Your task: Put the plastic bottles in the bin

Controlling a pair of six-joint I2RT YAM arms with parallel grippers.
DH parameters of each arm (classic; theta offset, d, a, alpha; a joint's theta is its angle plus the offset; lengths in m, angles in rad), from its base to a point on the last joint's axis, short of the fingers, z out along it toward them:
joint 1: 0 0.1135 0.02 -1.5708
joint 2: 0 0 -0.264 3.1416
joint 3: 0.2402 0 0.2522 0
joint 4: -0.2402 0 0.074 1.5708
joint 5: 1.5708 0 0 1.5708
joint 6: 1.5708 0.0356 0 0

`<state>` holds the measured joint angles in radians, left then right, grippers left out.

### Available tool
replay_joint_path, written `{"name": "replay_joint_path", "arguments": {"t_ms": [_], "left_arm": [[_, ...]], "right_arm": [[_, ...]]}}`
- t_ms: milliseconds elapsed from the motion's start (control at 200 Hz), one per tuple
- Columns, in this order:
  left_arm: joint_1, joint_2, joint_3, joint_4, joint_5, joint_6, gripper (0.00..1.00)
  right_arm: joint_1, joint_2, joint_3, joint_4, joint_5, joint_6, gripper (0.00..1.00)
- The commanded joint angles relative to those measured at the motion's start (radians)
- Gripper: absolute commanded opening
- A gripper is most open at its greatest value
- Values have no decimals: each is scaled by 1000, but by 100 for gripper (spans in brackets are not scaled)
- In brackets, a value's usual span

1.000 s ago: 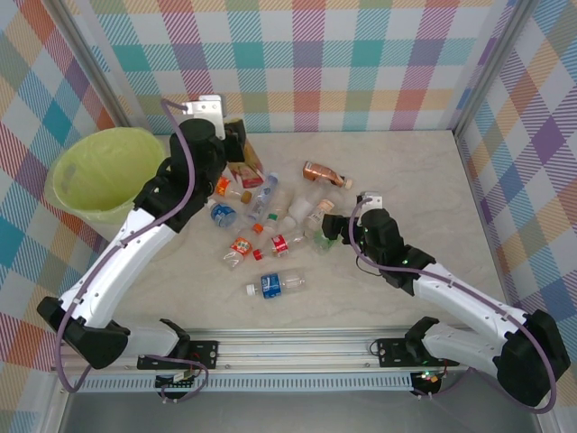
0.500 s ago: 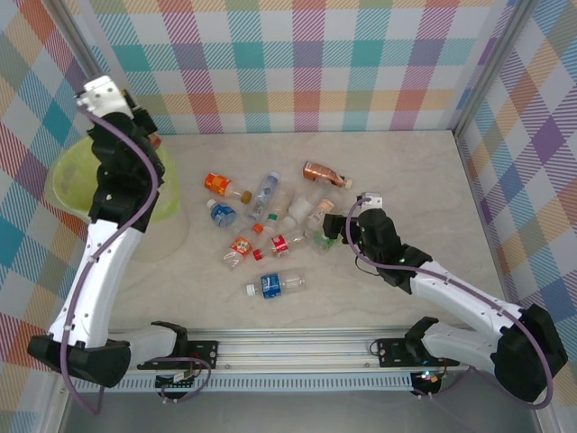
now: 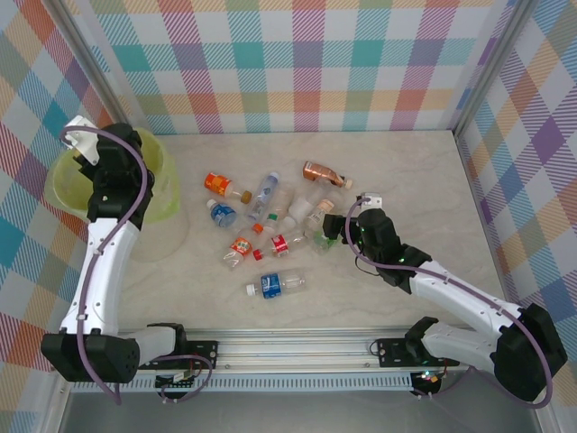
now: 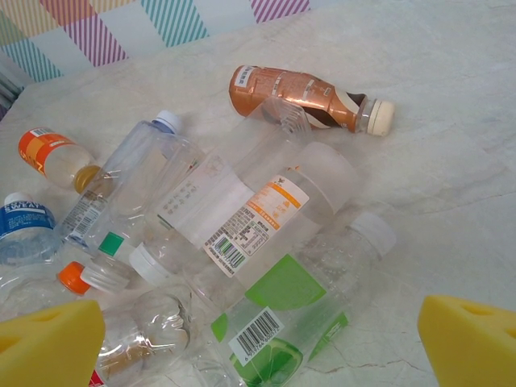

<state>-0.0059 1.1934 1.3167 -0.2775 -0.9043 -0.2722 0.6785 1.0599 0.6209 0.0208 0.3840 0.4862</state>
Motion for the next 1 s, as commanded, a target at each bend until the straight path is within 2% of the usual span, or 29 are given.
{"name": "replay_joint_path", "arguments": {"t_ms": [0, 85, 200, 230, 290, 335, 515, 760, 920, 995], "left_arm": [[23, -11, -60, -50, 29, -153, 5], [28, -10, -96, -70, 22, -200, 18], [37, -1, -111, -95, 63, -240, 26], [36, 2, -109, -97, 70, -242, 33], [37, 1, -113, -90, 73, -242, 57], [37, -2, -116, -80, 75, -236, 70], [37, -10, -94, -62, 127, -178, 99], [28, 28, 75, -196, 266, -131, 100], [-34, 26, 140, -204, 339, -55, 100], [-76, 26, 173, -223, 429, -13, 100]], "right_arm": [[3, -7, 3, -5, -8, -12, 100], [4, -23, -9, -6, -15, -14, 100], [4, -37, -22, -4, -16, -20, 100], [4, -37, -24, -2, -14, -23, 100], [3, -37, -24, -2, -17, -26, 100], [3, -36, -25, 6, -21, -30, 100], [3, -29, -36, 44, -46, -28, 100], [4, -53, -56, 82, -40, -30, 100], [4, -76, -82, 106, -32, -38, 100], [4, -78, -97, 139, -70, -85, 100]]}}
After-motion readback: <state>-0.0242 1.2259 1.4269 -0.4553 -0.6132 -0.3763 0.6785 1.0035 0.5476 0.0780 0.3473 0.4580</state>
